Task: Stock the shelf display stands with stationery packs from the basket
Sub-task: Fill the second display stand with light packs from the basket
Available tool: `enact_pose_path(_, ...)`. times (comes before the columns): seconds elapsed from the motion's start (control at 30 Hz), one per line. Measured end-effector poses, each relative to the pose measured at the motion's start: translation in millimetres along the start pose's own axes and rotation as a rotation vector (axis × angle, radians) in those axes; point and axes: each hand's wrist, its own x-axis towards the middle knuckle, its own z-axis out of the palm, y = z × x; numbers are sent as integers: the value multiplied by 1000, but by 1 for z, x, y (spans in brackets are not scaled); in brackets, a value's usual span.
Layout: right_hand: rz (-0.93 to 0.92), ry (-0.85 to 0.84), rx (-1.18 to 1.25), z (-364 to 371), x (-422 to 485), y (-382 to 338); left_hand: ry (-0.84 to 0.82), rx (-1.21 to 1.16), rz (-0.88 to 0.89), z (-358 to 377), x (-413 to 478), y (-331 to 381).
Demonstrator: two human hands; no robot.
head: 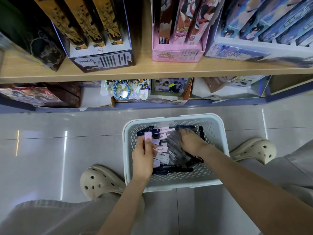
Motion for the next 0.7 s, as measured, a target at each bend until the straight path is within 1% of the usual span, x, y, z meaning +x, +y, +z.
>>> enact_pose_path(0.13, 8, -35, -56, 1, 5, -8, 1, 17, -2, 1, 0, 0)
enact_pose_path(0.37, 49, 11, -12, 0, 9, -5, -3, 31, 1, 3, -3, 3)
enact_pose_path(0.5, -2, 60, -75, 12, 3, -2, -11, 28, -16, 5, -5, 0)
enact_pose_path(0.6, -48, 161, -91, 22, -10, -2, -28, 6, -88, 6, -3, -2)
enact_pose_path(0.67, -89, 263, -15, 21, -23, -5, -41, 19, -154, 6, 0, -5)
enact_pose_path(0.7, -107, 304, 65, 18, -31, -8, -50, 14, -190, 7, 0, -5)
